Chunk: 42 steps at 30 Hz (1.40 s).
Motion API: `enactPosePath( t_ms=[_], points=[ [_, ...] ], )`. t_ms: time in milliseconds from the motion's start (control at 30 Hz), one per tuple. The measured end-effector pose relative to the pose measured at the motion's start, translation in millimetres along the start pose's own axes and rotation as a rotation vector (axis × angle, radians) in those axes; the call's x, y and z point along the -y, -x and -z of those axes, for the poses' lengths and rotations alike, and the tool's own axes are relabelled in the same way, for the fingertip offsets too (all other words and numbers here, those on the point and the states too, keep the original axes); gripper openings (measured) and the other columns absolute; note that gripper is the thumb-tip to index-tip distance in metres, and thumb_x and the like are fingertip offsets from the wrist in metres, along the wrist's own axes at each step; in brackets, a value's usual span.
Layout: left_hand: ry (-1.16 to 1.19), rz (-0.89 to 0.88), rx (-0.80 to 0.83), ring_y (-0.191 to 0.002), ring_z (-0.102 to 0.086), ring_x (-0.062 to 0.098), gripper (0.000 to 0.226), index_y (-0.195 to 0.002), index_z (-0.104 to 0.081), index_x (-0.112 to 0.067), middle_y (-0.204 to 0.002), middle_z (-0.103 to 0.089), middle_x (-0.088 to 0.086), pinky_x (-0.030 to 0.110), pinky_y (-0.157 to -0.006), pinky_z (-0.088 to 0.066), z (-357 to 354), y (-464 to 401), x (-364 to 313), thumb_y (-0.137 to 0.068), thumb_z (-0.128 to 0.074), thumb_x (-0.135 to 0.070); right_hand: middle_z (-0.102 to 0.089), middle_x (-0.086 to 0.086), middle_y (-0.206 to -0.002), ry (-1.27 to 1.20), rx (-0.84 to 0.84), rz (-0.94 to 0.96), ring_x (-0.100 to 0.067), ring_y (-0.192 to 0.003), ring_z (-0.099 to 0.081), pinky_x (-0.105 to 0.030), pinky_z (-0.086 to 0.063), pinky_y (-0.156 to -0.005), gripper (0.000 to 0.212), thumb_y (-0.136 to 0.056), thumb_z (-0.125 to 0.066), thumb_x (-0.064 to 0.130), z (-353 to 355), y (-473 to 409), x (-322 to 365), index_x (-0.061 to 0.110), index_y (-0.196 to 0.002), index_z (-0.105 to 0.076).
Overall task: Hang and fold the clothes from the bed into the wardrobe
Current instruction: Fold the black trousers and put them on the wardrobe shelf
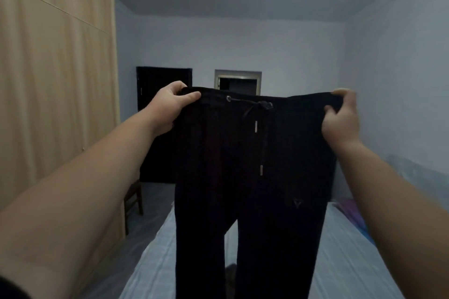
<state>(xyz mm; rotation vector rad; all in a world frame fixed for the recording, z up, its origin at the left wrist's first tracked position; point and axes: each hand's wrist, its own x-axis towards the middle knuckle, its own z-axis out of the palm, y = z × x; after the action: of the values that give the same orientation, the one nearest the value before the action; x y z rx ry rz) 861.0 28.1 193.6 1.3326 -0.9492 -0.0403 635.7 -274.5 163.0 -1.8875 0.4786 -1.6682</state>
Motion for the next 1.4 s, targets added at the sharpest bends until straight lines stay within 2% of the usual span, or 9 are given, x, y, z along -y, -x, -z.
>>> enactPosePath(
  t_ms=[100,233,400,533,600,867,1100,1333,1400],
  points=[
    [0.027,0.07,0.061,-0.074,-0.064,0.017,0.017,-0.086,-0.051,-0.023,-0.083,-0.062,0.004,0.038,-0.069,-0.057,5,-3,-13,-0.095,-0.065,-0.029,-0.062,-0.007,-0.106,-0.173,-0.029,-0.125,-0.022,-0.09,-0.062,-0.021,-0.051,-0.068,0.03,-0.099,-0.057,0.019,0,-15,7,0.018,-0.128,-0.051],
    [0.058,0.197,0.244,-0.074,-0.061,0.016,0.012,-0.092,-0.05,-0.025,-0.085,-0.06,0.003,0.036,-0.069,-0.056,21,7,-8,-0.096,-0.061,-0.028,-0.065,-0.003,-0.086,-0.277,0.099,-0.225,-0.019,-0.077,-0.064,-0.022,-0.056,-0.061,0.02,-0.105,-0.048,0.019,-1,-10,-4,0.012,-0.095,-0.063],
    [0.16,0.328,0.394,-0.084,-0.06,0.024,0.018,-0.095,-0.049,-0.022,-0.094,-0.059,0.01,0.035,-0.071,-0.058,37,19,8,-0.093,-0.064,-0.012,-0.061,-0.011,-0.103,-0.026,0.28,-0.243,-0.031,-0.104,-0.059,-0.035,-0.048,-0.084,0.019,-0.106,-0.04,0.025,-13,6,-18,0.015,-0.107,-0.056],
    [0.191,0.368,0.393,-0.094,-0.062,0.03,0.022,-0.09,-0.056,-0.02,-0.102,-0.059,0.013,0.045,-0.092,-0.052,48,23,25,-0.08,-0.07,-0.005,-0.056,-0.003,-0.102,-0.101,0.426,-0.422,-0.023,-0.097,-0.058,-0.029,-0.044,-0.074,0.02,-0.104,-0.048,0.03,-18,16,-4,0.011,-0.11,-0.049],
    [0.063,0.378,0.319,-0.097,-0.061,0.032,0.021,-0.092,-0.056,-0.019,-0.105,-0.057,0.016,0.051,-0.099,-0.047,49,24,35,-0.086,-0.066,-0.002,-0.065,-0.007,-0.103,-0.208,0.542,-0.445,-0.021,-0.091,-0.066,-0.029,-0.055,-0.065,0.018,-0.098,-0.062,0.026,-17,21,-4,0.013,-0.108,-0.055],
    [-0.807,0.121,-0.006,-0.089,-0.065,0.02,0.03,-0.106,-0.048,-0.028,-0.099,-0.064,0.003,0.037,-0.075,-0.056,42,23,44,-0.088,-0.071,-0.037,-0.077,-0.003,-0.099,-0.157,0.465,-0.27,-0.024,-0.094,-0.073,-0.044,-0.058,-0.087,0.015,-0.098,-0.062,0.032,-13,18,-27,0.022,-0.102,-0.072],
    [-0.413,0.126,0.094,-0.1,-0.068,0.036,0.023,-0.106,-0.051,-0.037,-0.115,-0.061,0.014,0.054,-0.081,-0.059,56,24,41,-0.092,-0.068,-0.028,-0.074,-0.01,-0.113,-0.512,0.552,-0.391,-0.027,-0.104,-0.071,-0.037,-0.061,-0.079,0.022,-0.103,-0.051,0.026,-1,22,-27,0.016,-0.115,-0.066],
    [-0.011,0.212,0.443,-0.101,-0.07,0.03,0.024,-0.108,-0.07,-0.01,-0.109,-0.07,0.017,0.037,-0.081,-0.06,70,38,16,-0.084,-0.069,-0.006,-0.061,-0.022,-0.132,-0.823,0.82,-0.419,-0.036,-0.117,-0.063,-0.042,-0.057,-0.09,0.073,-0.07,-0.089,0.036,21,18,-36,0.006,-0.131,-0.06],
    [0.134,0.179,0.634,-0.095,-0.07,0.028,0.026,-0.104,-0.07,-0.008,-0.104,-0.068,0.017,0.038,-0.08,-0.06,78,37,12,-0.079,-0.078,-0.007,-0.067,-0.019,-0.122,-0.959,0.925,-0.398,-0.034,-0.109,-0.067,-0.041,-0.058,-0.085,0.059,-0.074,-0.087,0.03,25,19,-37,0.007,-0.124,-0.066]
  ],
)
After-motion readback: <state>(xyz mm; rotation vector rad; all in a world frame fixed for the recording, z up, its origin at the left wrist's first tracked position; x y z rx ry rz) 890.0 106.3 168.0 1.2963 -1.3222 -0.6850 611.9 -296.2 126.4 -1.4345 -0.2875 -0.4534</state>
